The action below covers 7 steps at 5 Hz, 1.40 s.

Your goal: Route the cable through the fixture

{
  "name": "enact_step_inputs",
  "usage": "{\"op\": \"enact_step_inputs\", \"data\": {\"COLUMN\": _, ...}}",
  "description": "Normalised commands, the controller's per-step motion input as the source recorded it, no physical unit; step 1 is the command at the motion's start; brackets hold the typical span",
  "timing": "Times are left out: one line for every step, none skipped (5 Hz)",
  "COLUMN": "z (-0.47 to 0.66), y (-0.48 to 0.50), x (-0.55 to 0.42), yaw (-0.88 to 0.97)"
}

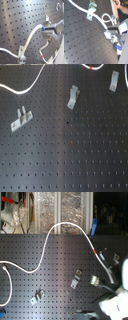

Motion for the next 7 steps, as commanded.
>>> {"op": "enact_step_inputs", "data": {"z": -0.01, "y": 0.671, "x": -0.237, "yaw": 0.14}}
{"op": "enact_step_inputs", "data": {"z": -0.01, "y": 0.254, "x": -0.084, "yaw": 0.03}}
{"op": "enact_step_inputs", "data": {"z": 0.07, "y": 0.324, "x": -0.181, "yaw": 0.08}}
{"op": "enact_step_inputs", "data": {"z": 0.01, "y": -0.009, "x": 0.001, "yaw": 0.0}}
{"op": "enact_step_inputs", "data": {"z": 0.05, "y": -0.319, "x": -0.089, "yaw": -0.44}}
{"op": "enact_step_inputs", "data": {"z": 0.11, "y": -0.389, "x": -0.1, "yaw": -0.62}}
{"op": "enact_step_inputs", "data": {"z": 0.14, "y": -0.316, "x": -0.023, "yaw": -0.71}}
